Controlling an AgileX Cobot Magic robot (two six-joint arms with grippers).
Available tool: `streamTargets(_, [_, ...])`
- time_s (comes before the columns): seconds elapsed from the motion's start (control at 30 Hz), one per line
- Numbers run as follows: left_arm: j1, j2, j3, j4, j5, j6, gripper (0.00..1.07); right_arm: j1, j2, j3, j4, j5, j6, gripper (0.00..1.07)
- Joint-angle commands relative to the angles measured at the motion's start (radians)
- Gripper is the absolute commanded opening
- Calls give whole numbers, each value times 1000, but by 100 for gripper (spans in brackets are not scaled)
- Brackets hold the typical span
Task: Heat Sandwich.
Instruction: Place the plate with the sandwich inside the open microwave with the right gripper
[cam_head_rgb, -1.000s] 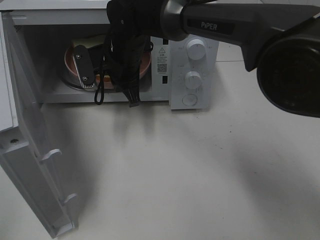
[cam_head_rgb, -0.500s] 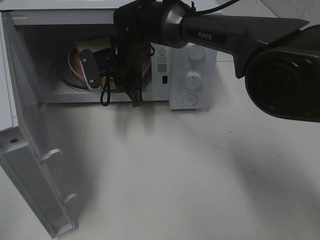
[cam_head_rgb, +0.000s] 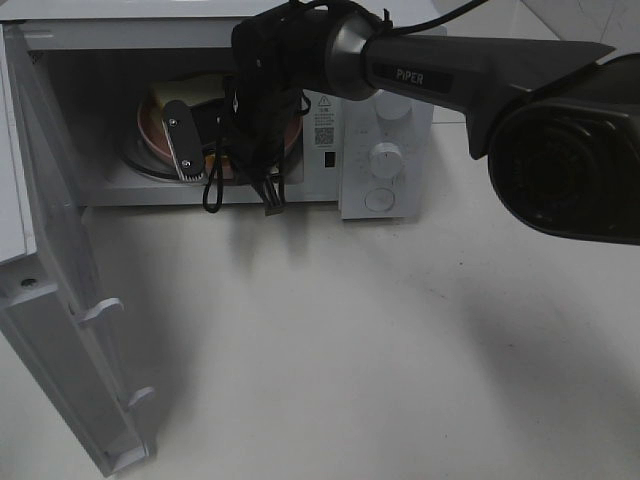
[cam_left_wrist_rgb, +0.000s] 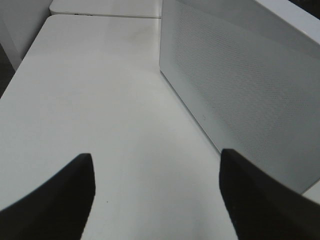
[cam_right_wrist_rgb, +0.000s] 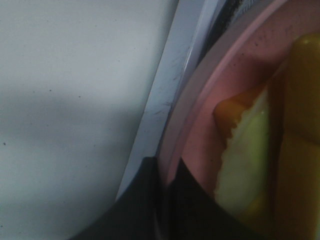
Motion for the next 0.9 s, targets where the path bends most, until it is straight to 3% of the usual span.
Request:
streamTargets(0.03, [-7, -23, 1, -1, 5, 1, 67, -8, -6, -13, -17, -13, 14, 0])
streamTargets(0.9, [-7, -23, 1, -1, 5, 1, 67, -16, 4, -13, 8, -47, 145, 0])
